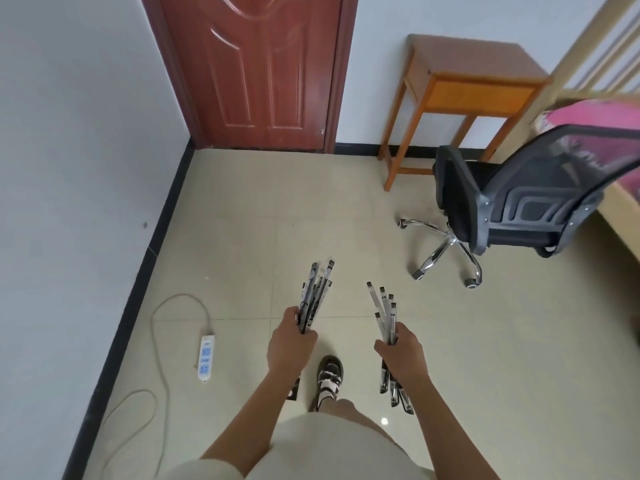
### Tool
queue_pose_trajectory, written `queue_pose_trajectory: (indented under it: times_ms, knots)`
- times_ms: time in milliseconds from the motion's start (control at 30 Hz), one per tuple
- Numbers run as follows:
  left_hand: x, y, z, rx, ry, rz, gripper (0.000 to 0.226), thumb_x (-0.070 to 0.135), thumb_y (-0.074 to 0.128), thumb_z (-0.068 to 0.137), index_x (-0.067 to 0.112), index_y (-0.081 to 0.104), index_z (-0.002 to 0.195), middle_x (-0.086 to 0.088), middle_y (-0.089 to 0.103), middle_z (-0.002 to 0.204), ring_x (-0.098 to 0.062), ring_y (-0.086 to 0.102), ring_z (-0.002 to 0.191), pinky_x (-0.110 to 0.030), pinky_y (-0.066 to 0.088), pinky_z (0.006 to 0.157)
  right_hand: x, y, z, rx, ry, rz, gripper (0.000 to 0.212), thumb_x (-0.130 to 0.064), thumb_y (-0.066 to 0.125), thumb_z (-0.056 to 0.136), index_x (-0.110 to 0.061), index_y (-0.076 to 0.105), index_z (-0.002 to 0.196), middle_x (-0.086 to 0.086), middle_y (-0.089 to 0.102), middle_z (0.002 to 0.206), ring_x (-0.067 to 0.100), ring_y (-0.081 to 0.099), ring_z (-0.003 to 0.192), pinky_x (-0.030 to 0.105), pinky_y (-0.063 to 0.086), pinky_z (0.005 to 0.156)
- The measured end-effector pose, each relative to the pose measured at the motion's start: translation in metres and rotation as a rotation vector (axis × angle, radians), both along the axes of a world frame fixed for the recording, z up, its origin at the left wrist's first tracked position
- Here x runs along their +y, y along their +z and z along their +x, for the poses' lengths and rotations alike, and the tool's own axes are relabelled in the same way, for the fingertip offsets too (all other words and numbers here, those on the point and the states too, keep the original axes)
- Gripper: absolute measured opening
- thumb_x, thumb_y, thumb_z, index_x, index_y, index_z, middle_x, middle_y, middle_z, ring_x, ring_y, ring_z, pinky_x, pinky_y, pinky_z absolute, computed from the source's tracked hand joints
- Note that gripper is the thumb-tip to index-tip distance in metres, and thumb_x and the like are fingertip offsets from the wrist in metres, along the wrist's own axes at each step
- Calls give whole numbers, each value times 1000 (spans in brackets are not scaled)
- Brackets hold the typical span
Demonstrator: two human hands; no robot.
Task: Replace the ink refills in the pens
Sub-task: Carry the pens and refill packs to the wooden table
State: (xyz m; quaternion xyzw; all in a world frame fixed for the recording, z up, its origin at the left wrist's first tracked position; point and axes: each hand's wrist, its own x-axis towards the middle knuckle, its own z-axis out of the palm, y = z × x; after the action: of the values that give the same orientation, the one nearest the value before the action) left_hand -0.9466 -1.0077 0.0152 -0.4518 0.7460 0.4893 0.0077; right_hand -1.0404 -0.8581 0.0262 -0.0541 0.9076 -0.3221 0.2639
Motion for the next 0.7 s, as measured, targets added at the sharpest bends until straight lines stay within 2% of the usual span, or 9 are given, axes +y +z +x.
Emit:
queue_pose_trajectory:
  times_ms: [133, 300, 533, 700]
  knots:
    - [-43, 1, -86, 48, -30, -17, 40, 7, 49, 79, 16, 43, 118, -3, 60, 81, -24, 54, 66, -30, 44, 60, -42, 0, -90, 39, -47, -62, 30, -4, 54, 79, -15, 31, 63, 1, 35, 57, 16, 31, 50, 29, 26, 49]
    - [-99, 7, -166, 78, 47, -34, 39, 6, 50, 79, 14, 45, 117, 3, 52, 65, -15, 46, 55, -25, 35, 50, -110, 4, -186, 36, 20, -101, 29, -6, 54, 79, -15, 31, 64, 0, 36, 57, 15, 33, 50, 28, 29, 52]
    - [-184, -1, -249, 20, 122, 0, 40, 6, 51, 78, 15, 45, 117, 4, 53, 64, -17, 48, 56, -25, 35, 52, -195, -15, -266, -61, 151, 33, 31, -10, 54, 80, -19, 29, 64, -3, 36, 60, 12, 32, 50, 25, 26, 48]
    - [-278, 1, -349, 56, 27, -61, 40, 6, 51, 79, 14, 45, 118, 2, 54, 69, -21, 51, 63, -28, 39, 58, -273, -12, -354, 7, 14, -44, 31, -8, 55, 81, -17, 30, 64, -1, 37, 59, 13, 34, 51, 26, 26, 48]
